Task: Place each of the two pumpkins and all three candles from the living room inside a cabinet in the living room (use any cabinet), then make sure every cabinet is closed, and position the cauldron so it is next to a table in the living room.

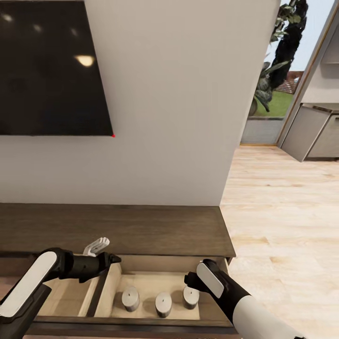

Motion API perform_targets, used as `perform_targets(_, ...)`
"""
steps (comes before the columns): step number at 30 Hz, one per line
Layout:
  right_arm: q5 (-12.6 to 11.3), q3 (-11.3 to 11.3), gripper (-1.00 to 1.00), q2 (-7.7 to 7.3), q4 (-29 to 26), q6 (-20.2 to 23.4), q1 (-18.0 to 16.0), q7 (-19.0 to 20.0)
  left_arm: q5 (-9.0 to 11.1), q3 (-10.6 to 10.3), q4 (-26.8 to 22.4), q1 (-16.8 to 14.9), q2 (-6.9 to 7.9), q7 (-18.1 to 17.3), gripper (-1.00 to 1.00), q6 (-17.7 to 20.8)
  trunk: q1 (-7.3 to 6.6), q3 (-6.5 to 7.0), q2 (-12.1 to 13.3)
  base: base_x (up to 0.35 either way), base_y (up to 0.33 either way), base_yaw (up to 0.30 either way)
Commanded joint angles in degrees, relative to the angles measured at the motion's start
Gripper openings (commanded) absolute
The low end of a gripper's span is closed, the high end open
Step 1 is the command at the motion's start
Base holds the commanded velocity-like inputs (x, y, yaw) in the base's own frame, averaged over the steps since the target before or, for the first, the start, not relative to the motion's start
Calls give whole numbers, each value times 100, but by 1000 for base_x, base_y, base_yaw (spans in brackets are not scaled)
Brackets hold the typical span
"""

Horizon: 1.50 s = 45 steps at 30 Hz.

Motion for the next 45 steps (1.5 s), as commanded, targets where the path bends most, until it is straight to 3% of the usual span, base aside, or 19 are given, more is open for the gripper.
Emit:
perform_targets(1, -48, 24, 100, -4, -7, 6, -5, -49, 36, -7, -9, -5, -11, 125, 100, -1, -23, 13, 39, -8, 0, 0)
perform_targets(18, -49, 24, 100, -4, -7, 6, -3, -49, 5, 9, -10, -6, -37, 264, 100, -1, -396, 318, 721, -193, 0, 0)
perform_targets(30, -49, 20, 100, -4, -9, 6, -2, -54, 5, 9, -17, -6, -37, 264, 100, -1, -660, 534, 1202, -39, 0, 0)
perform_targets(45, -49, 20, 100, -4, -8, 6, -3, -49, 5, 9, -17, -6, -37, 264, 100, -1, -989, 803, 1803, -305, 0, 0)
